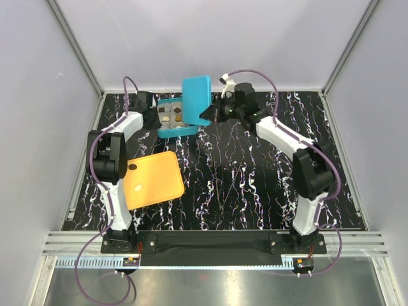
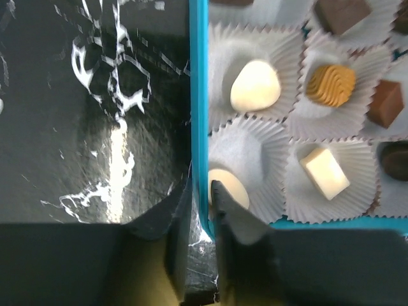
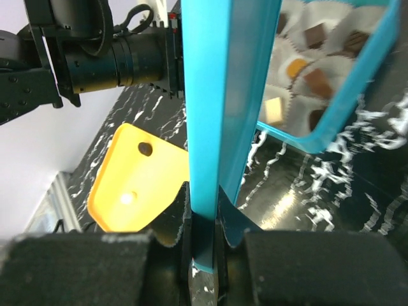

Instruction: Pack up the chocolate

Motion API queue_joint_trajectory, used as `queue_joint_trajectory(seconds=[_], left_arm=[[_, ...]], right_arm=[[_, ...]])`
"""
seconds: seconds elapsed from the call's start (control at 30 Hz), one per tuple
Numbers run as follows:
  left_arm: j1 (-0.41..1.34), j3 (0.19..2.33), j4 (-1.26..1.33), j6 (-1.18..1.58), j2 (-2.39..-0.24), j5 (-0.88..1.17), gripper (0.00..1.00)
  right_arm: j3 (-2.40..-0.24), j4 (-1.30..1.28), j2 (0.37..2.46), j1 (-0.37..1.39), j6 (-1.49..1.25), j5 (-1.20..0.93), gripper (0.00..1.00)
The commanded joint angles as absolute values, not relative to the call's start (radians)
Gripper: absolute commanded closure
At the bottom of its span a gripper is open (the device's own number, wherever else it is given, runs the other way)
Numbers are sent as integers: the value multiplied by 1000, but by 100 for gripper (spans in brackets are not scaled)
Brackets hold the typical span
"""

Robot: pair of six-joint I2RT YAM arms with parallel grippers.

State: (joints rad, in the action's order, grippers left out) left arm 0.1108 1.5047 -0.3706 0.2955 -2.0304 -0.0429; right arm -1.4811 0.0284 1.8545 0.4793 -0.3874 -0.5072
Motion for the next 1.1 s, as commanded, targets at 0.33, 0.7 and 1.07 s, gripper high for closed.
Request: queue_joint_trajectory(seconds=[0.33,0.7,1.07], left_arm=[[51,1594,-446,434,-1904,86,44],[-35,1595,-341,440,-1867,346,30],[-54,1591,-318,416,-1942,422,30]], right_arm=[[-1841,238,2229,465,-526,-879,100],[-2028,503,2433,445,-839,-1041,100],[-2167,718,2637,443,-1155,-1089,100]])
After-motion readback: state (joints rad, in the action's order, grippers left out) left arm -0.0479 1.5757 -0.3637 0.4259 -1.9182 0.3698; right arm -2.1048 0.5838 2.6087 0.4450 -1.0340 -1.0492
